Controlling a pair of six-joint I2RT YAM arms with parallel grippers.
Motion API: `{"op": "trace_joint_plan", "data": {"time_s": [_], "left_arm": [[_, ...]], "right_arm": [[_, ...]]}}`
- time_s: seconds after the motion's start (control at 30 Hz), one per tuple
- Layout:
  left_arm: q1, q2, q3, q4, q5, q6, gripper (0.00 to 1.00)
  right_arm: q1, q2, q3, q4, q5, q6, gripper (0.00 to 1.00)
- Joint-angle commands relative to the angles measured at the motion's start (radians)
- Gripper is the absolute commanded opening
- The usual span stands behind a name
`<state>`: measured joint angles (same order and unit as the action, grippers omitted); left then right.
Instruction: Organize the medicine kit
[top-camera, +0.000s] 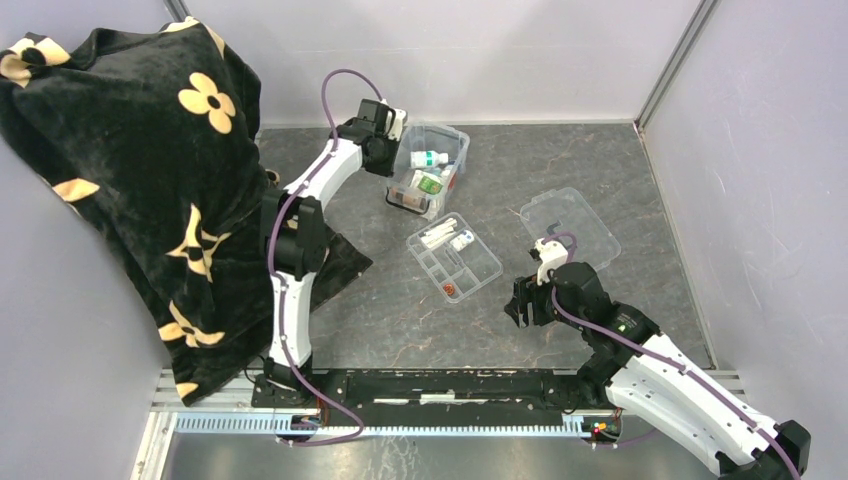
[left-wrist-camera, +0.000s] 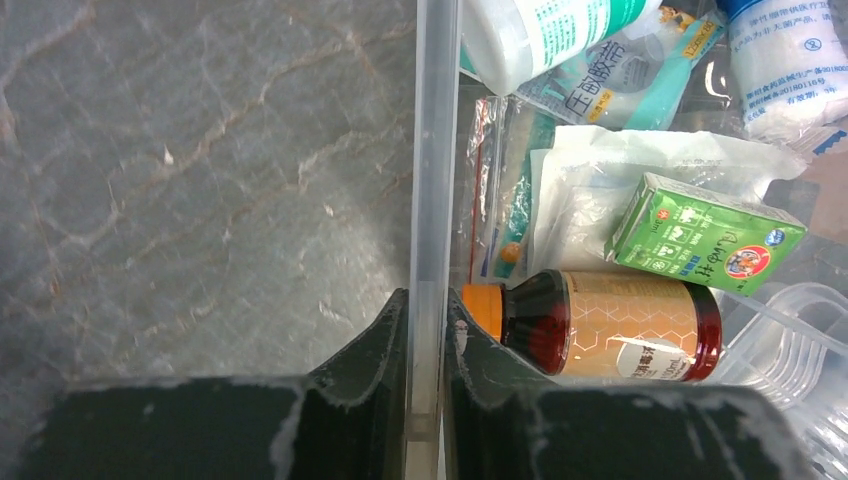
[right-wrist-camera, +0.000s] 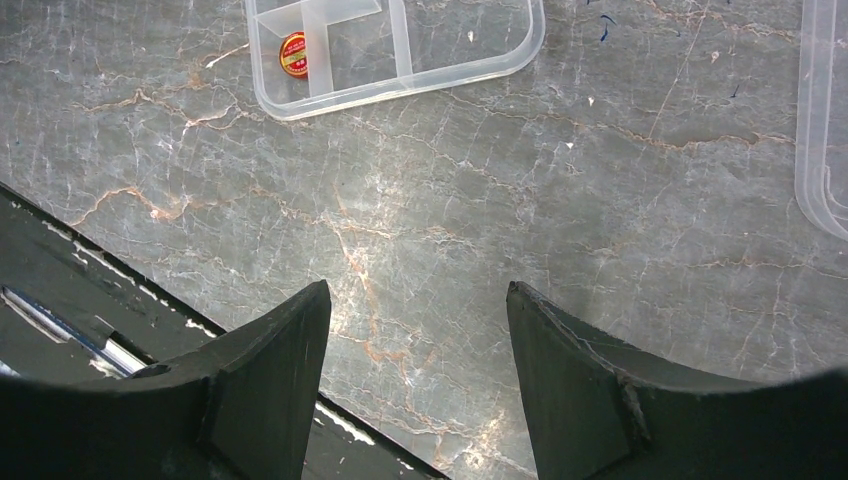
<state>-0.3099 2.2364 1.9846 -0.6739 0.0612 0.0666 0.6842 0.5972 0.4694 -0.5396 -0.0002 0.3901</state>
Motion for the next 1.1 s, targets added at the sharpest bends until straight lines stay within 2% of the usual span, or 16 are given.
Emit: {"op": "trace_joint_plan", "data": {"time_s": [0.0, 0.17, 0.43, 0.8, 1.07], "left_arm": [[0.003, -0.134, -0.097, 0.010, -0.056, -0.128, 0.12], [-0.009, -0.215, -0.221, 0.007, -0.149, -0.180, 0.08], [-0.073, -0.309, -0.383, -0.019, -0.193, -0.251, 0.06], [-0.203, -0.462, -0.630, -0.013, -0.181, -0.407, 0.06], [-0.342, -0.554, -0.725, 0.002, -0.187, -0.544, 0.23]], "right_arm": [[-0.003, -0.011, -0.005, 0.003, 0.003, 0.007, 0.72], [-0.003, -0.015, -0.008, 0.004, 0.005, 0.004, 0.72], [-0.002, 0.013, 0.014, 0.022, 0.004, 0.000, 0.72], [-0.002, 0.065, 0.056, 0.024, 0.053, -0.016, 0.72], [0.000, 0.129, 0.009, 0.098, 0.003, 0.016, 0.68]]}}
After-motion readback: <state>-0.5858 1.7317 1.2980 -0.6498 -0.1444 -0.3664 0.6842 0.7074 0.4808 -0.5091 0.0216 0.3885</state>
